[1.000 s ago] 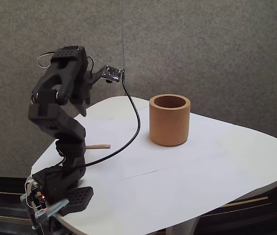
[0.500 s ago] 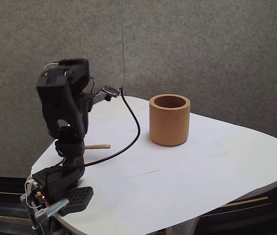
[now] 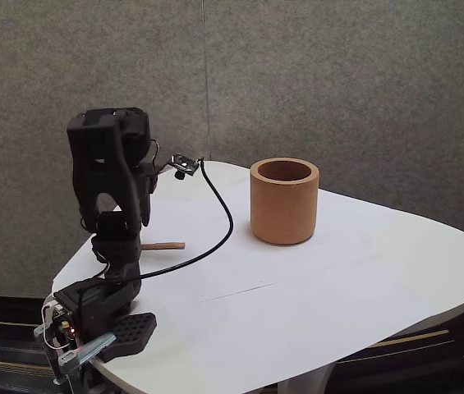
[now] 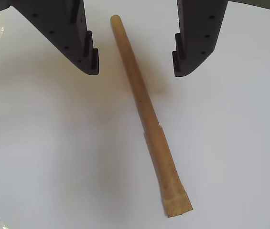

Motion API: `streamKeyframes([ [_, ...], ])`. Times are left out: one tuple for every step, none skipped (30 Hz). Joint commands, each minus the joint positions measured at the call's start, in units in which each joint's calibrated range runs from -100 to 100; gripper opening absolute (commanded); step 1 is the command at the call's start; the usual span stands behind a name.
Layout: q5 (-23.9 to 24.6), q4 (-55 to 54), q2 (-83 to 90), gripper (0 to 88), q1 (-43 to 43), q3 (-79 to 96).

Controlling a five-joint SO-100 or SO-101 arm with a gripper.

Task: Grab the pen and put it in the pen holder.

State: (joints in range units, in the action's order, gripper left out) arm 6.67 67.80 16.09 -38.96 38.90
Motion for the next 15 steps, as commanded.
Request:
streamKeyframes([
  [0.10, -1.61, -3.77, 21.5, -0.49, -2.53],
  [0.10, -1.61, -4.99, 21.5, -1.08, -2.71],
  [0.10, -1.61, -6.21, 21.5, -1.45, -2.89],
  [0.10, -1.69, -7.18, 21.5, -1.59, -2.98],
  [0.10, -2.12, -8.24, 21.5, -2.03, -3.07],
  [0.10, -2.97, -8.97, 21.5, -2.10, -2.98],
  [0.10, -3.81, -9.78, 21.5, -2.10, -2.80],
  [0.10, -4.66, -10.27, 21.5, -2.10, -2.71],
  [0.10, -5.17, -10.68, 21.5, -2.10, -2.89],
  [0.26, -5.17, -10.92, 21.5, -2.10, -3.16],
  [0.84, -5.25, -11.00, 21.5, -2.10, -3.25],
  [1.31, -5.25, -11.00, 21.5, -2.10, -3.25],
  [1.62, -5.25, -11.09, 21.5, -2.10, -3.52],
  [1.78, -5.25, -11.09, 21.5, -2.10, -3.52],
  [1.78, -5.25, -11.09, 21.5, -2.10, -3.52],
])
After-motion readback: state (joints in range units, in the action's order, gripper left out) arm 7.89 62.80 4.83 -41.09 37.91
